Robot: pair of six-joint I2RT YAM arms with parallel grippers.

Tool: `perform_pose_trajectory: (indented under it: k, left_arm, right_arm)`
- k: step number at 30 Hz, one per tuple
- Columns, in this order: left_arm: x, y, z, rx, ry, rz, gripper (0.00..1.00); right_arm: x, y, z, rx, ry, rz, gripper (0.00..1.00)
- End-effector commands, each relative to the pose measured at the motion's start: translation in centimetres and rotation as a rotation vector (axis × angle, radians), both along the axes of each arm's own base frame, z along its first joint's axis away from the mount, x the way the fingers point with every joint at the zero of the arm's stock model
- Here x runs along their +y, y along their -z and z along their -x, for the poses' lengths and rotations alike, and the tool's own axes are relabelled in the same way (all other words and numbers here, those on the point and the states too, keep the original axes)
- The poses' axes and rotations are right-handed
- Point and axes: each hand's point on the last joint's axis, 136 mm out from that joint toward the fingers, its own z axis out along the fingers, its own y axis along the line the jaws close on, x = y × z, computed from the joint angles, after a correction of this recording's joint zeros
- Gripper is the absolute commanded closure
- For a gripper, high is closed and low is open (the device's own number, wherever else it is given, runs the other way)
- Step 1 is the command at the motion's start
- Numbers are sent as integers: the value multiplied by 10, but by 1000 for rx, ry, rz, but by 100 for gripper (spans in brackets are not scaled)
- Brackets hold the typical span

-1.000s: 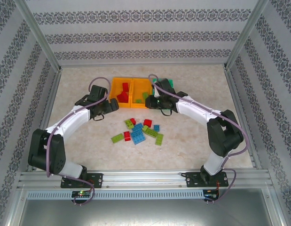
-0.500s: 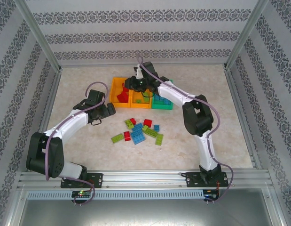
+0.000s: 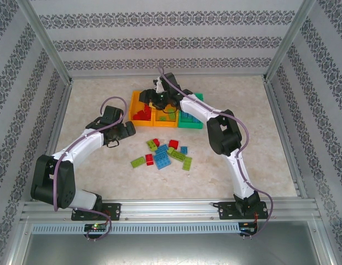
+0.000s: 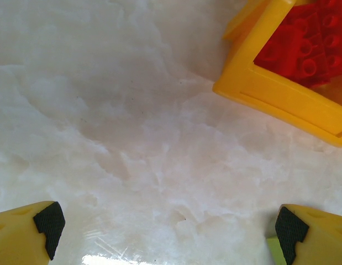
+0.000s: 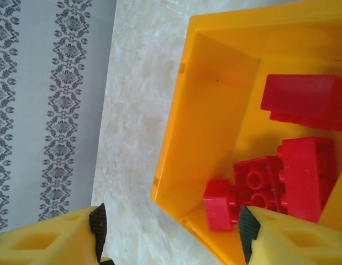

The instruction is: Sort the legos into containers by color

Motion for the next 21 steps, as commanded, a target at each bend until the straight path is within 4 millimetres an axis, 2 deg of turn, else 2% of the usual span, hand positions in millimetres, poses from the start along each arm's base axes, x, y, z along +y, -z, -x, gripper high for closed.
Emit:
perform_pose_trajectory:
  k: [1, 4, 9, 11, 13, 16, 21]
  left_arm:
    - [6, 1, 5, 9, -16, -3, 0]
    - [9, -2, 6, -11, -61, 15, 0]
    - [17, -2, 8, -46, -118, 91, 0]
    - [24, 1, 11, -35, -134, 87, 0]
    - [32, 6, 14, -17, -156, 83, 0]
    - [39, 10, 18, -2, -179, 91, 0]
    - [40, 10, 20, -7, -180, 109, 0]
  right_arm:
    - [3, -34, 23, -65, -62, -18, 31]
    - [-12, -29, 46, -84, -77, 62, 31]
    - [-56, 7, 106, -114, -81, 328, 32]
    - [-66, 19, 131, -128, -93, 420, 32]
    - [-70, 30, 156, -143, -117, 507, 32]
    - [-70, 43, 182, -153, -143, 596, 31]
    - [-60, 60, 204, -159, -201, 678, 31]
